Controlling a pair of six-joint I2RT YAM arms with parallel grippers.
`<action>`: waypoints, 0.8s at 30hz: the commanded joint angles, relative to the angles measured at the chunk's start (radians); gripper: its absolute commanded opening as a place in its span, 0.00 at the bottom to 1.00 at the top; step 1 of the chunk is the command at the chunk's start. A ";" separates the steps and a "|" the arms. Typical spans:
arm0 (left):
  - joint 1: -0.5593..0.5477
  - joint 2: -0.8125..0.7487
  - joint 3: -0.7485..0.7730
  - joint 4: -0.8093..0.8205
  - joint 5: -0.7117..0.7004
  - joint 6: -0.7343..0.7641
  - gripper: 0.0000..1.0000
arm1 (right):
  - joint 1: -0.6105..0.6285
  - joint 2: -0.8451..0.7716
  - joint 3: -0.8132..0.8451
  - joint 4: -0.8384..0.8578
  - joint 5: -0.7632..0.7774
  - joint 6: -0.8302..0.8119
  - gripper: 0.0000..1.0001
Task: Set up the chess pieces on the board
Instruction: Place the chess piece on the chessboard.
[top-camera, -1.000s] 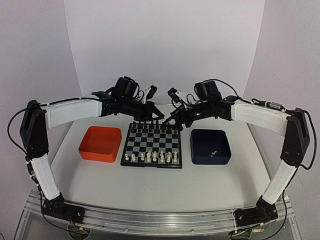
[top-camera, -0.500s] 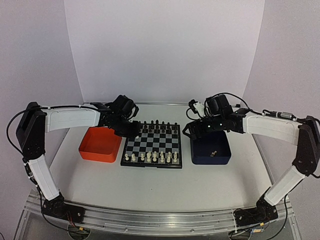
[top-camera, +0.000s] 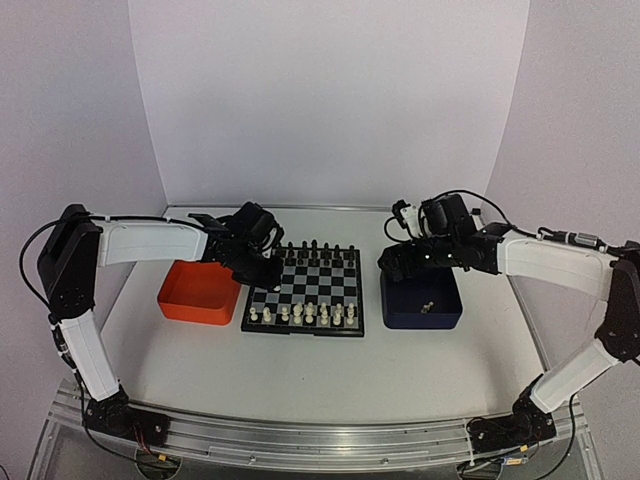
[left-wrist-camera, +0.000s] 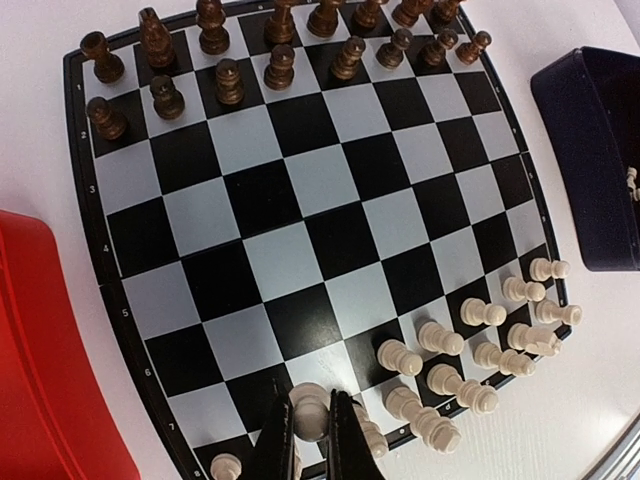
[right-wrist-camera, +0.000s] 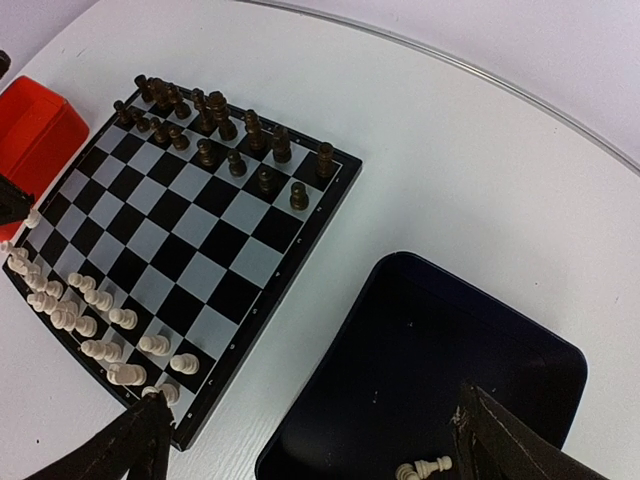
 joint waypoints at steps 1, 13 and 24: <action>-0.015 0.027 -0.013 0.043 0.009 -0.001 0.00 | -0.003 -0.053 -0.017 0.019 0.028 0.024 0.94; -0.047 0.059 -0.024 0.056 0.018 -0.023 0.00 | -0.002 -0.070 -0.035 0.019 0.034 0.020 0.94; -0.049 0.089 -0.026 0.061 -0.016 -0.027 0.00 | -0.002 -0.079 -0.040 0.019 0.035 0.011 0.94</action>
